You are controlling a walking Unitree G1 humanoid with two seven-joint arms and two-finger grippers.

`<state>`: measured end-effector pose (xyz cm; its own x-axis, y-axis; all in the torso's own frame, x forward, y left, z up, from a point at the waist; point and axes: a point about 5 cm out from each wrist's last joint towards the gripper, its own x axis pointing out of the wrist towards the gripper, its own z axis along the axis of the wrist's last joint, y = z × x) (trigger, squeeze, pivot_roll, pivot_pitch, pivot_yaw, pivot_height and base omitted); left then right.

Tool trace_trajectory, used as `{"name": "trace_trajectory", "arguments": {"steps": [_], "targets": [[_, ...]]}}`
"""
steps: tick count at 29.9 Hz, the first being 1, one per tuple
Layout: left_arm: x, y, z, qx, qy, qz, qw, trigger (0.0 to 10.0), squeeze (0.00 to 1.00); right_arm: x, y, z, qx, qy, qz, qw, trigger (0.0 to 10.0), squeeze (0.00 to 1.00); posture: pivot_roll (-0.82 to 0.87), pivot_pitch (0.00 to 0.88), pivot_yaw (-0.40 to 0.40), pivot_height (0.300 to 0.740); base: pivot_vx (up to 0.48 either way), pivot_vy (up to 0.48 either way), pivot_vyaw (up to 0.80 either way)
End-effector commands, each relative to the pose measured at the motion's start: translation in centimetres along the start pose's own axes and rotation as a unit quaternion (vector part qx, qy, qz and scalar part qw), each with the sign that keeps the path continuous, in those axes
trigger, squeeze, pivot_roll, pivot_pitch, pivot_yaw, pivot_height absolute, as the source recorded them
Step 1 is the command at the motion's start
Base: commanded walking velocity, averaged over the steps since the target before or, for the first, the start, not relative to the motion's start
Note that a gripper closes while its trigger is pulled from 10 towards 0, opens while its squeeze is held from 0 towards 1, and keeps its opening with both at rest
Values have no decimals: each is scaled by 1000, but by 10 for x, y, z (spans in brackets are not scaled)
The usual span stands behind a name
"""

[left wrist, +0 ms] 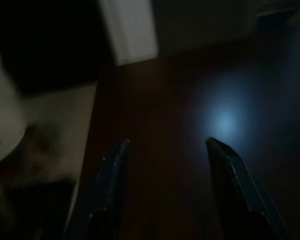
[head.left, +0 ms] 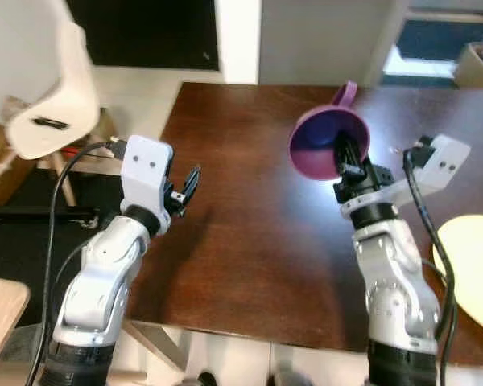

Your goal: Setting the table

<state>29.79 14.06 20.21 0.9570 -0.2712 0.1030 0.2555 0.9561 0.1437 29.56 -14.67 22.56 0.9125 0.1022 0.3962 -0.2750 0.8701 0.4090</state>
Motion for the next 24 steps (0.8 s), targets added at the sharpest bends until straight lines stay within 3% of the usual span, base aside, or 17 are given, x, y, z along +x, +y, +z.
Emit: {"name": "trace_trajectory", "arguments": {"steps": [1, 24], "targets": [[-1, -1, -4, 2, 10, -1, 1000, 10000, 0, -2, 1, -1, 8, 2, 2, 1000, 10000, 0, -101, 36, 97, 740, -420, 0, 0], [-2, -2, -3, 0, 11, 1, 1000, 10000, 0, -3, 2, -2, 11, 14, 19, 1000, 10000, 0, -97, 44, 92, 740, -420, 0, 0]]}}
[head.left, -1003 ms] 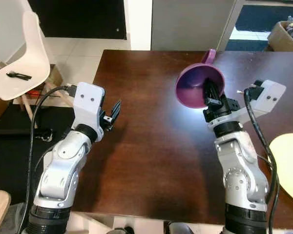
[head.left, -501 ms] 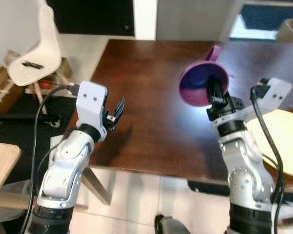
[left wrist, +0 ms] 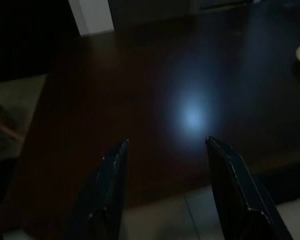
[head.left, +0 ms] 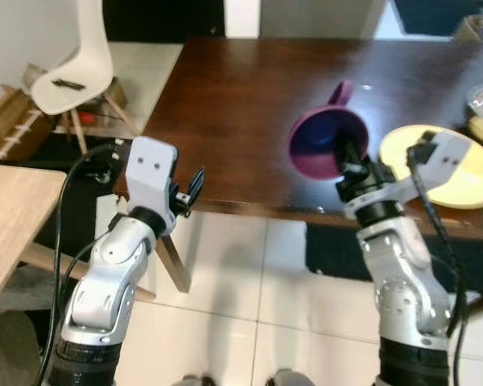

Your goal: Setting the table

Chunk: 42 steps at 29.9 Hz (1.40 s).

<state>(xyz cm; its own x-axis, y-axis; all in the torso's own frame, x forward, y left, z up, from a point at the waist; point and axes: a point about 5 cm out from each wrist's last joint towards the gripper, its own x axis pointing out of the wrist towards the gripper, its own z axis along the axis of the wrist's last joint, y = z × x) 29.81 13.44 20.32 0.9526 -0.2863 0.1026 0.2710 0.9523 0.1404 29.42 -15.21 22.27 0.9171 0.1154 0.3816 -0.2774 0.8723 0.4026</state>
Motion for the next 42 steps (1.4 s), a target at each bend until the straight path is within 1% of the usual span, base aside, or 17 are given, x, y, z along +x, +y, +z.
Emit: {"name": "trace_trajectory", "arguments": {"steps": [1, 16, 42], "targets": [[-4, 4, -5, 2, 12, 9, 1000, 10000, 0, 0, 8, -3, 14, 4, 18, 1000, 10000, 0, -97, 44, 92, 740, -420, 0, 0], [-4, 7, -5, 5, 14, 13, 1000, 10000, 0, 2, 12, -5, 18, 7, 30, 999, 10000, 0, -90, 42, 96, 740, -421, 0, 0], [-2, 7, -4, 6, 11, 9, 1000, 10000, 0, 1, 9, -4, 18, 4, 24, 1000, 10000, 0, -92, 41, 101, 740, -415, 0, 0]]}}
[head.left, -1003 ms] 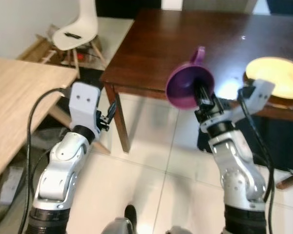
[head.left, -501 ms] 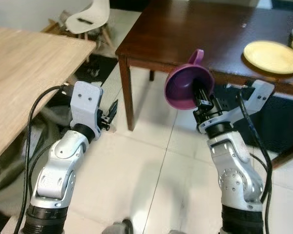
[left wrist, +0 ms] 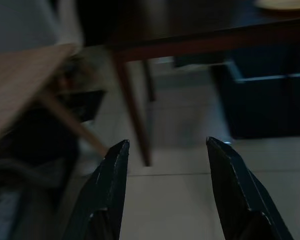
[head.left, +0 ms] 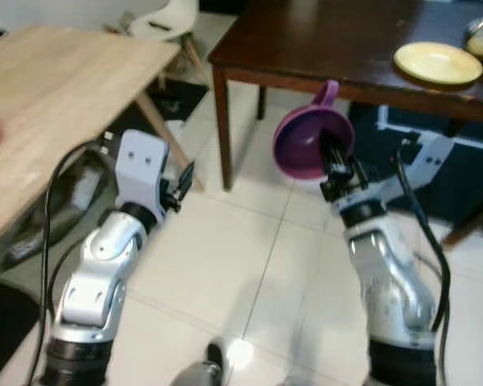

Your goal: Setting the table

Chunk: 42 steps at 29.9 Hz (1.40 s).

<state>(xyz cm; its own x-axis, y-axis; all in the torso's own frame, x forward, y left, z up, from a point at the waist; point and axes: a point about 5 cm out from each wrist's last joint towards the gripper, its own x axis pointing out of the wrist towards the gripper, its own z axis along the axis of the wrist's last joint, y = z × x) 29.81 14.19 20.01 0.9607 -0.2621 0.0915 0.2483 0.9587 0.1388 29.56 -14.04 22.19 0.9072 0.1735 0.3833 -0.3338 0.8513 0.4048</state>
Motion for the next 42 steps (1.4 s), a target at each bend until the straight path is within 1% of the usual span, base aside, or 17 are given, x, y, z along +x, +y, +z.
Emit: {"name": "trace_trajectory", "arguments": {"steps": [1, 3, 5, 6, 13, 24, 25, 27, 28, 31, 34, 42], "targets": [[1, 0, 0, 6, 4, -3, 1000, 10000, 0, -1, -1, 3, 4, -8, -3, 1000, 10000, 0, -92, 41, 101, 740, -352, 0, 0], [1, 0, 0, 6, 3, -3, 1000, 10000, 0, -1, -1, 3, 5, -8, -3, 1000, 10000, 0, -94, 41, 101, 740, 0, 0, 0], [1, 0, 1, -7, 2, -8, 1000, 10000, 0, -1, -2, 3, 5, -8, -4, 1000, 10000, 0, -94, 42, 100, 740, 0, 0, 0], [2, 0, 1, -7, 2, -9, 1000, 10000, 0, -1, -2, 3, 6, -8, -5, 1000, 10000, 0, -94, 42, 100, 740, 0, 0, 0], [5, 4, 4, 3, -4, -2, 1000, 10000, 0, -1, -4, 3, 6, -6, -8, 1000, 10000, 0, -98, 40, 97, 740, 0, 0, 0], [6, 5, 4, 6, -4, 8, 1000, 10000, 0, -1, -4, 3, -1, -2, -4, 1000, 10000, 0, -100, 37, 92, 740, 0, 0, 0], [6, 5, 3, 6, -5, 10, 1000, 10000, 0, 0, -4, 3, -7, -2, -3, 1000, 10000, 0, -100, 36, 90, 740, 0, 0, 0], [5, 6, 3, 8, -6, 14, 1000, 10000, 0, 0, -3, 2, -32, 3, 1, 999, 10000, 0, -100, 35, 90, 740, 0, 0, 728], [5, 6, 3, 8, -7, 17, 1000, 10000, 0, 0, -3, 2, -37, 4, 2, 999, 10000, 0, -100, 35, 89, 740, 0, 0, 738], [5, 6, 4, 9, -10, 20, 1000, 10000, 0, 1, -3, 2, -38, 4, 3, 999, 10000, 0, -100, 36, 88, 740, 160, 0, 738], [6, 11, 1, 21, -7, 54, 998, 10000, 0, 1, -1, 1, -46, 6, 10, 999, 10000, 0, -100, 37, 87, 740, 480, 0, 731], [5, 13, 2, 23, -11, 63, 998, 10000, 0, 2, 1, 0, -58, 9, 19, 998, 10000, 0, -98, 38, 85, 740, 480, 0, 731]]}}
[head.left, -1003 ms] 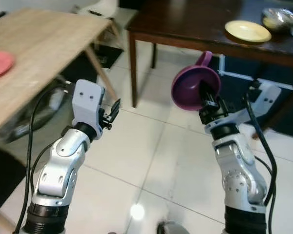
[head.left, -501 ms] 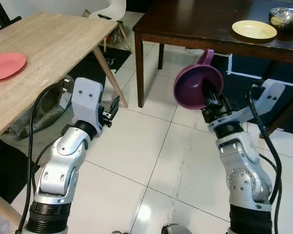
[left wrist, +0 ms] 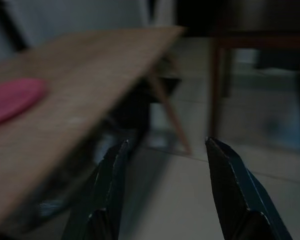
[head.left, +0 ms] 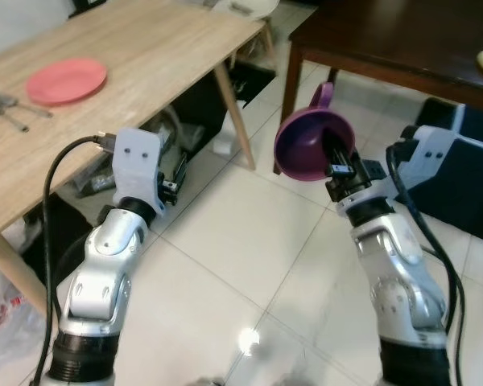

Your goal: Setting the table

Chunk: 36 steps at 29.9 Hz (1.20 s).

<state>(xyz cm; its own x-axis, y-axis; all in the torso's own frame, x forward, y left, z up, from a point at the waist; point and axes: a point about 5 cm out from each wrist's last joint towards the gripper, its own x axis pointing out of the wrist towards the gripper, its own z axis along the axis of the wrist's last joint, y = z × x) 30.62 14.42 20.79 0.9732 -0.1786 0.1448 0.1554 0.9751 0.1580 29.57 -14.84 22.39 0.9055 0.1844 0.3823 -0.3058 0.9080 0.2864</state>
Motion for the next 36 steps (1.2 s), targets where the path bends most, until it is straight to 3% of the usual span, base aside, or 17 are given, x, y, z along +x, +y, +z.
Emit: {"name": "trace_trajectory", "arguments": {"steps": [1, 12, 14, 32, 36], "targets": [[-3, 7, -4, 12, 7, 17, 1000, 10000, 0, 2, 8, -4, 7, 5, 17, 1000, 10000, 0, -96, 41, 85, 740, 480, 0, 738], [-3, 4, 1, 41, -20, 16, 999, 10000, 0, 2, 10, -4, -1, 5, 30, 1000, 10000, 0, -94, 43, 88, 740, 419, 0, 741], [-5, 1, 4, 57, -36, 12, 998, 10000, 0, 2, 10, -3, -5, 6, 43, 999, 10000, 0, -94, 43, 89, 740, 0, 0, 747], [-3, 0, 6, 56, -44, 18, 997, 10000, 0, 1, 16, -4, 8, 9, 75, 997, 10000, 0, -91, 40, 91, 740, 0, 0, 750], [-1, 2, 4, 57, -39, 29, 997, 10000, 0, 1, 16, -4, 9, 8, 74, 997, 10000, 0, -92, 40, 92, 740, 480, 0, 750]]}}
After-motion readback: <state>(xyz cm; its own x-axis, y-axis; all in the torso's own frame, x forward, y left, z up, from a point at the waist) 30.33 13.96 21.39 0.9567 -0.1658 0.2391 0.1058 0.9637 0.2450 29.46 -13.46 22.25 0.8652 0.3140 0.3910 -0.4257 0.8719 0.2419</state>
